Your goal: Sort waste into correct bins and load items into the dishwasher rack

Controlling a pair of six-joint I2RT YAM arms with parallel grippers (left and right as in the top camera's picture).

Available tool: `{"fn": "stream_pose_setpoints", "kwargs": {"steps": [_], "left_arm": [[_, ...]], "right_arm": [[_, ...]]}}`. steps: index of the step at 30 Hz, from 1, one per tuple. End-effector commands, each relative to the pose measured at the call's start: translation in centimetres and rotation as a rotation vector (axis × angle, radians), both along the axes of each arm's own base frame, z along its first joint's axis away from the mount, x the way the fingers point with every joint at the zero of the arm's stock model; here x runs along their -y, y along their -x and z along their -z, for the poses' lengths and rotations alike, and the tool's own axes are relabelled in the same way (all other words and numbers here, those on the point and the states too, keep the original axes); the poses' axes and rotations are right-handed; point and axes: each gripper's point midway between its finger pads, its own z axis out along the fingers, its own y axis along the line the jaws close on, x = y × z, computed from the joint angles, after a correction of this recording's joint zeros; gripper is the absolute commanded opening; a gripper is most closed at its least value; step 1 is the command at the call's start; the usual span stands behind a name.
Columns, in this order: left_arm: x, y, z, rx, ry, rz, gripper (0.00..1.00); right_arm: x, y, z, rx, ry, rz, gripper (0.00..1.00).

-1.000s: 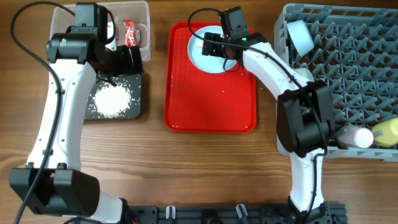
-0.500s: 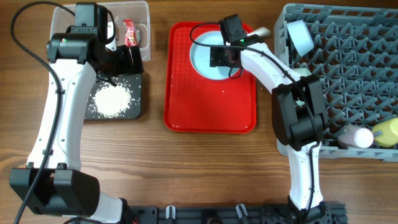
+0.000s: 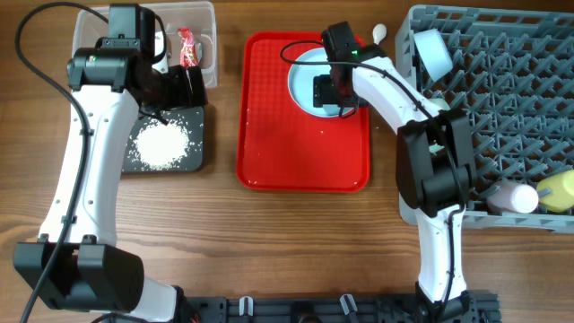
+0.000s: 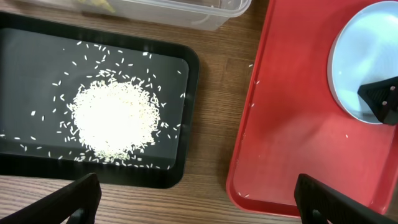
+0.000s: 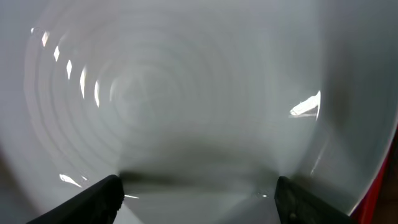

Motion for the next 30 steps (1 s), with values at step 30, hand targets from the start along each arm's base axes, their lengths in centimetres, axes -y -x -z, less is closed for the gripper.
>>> {"fn": "stream_pose_setpoints", "kwargs": {"steps": [30], "left_arm": [[-0.1, -0.1, 0.4, -0.010, 0.008, -0.011, 1.00]], "right_arm": [[8.4, -9.4, -3.4, 0.303, -0.096, 0.350, 0.69]]}}
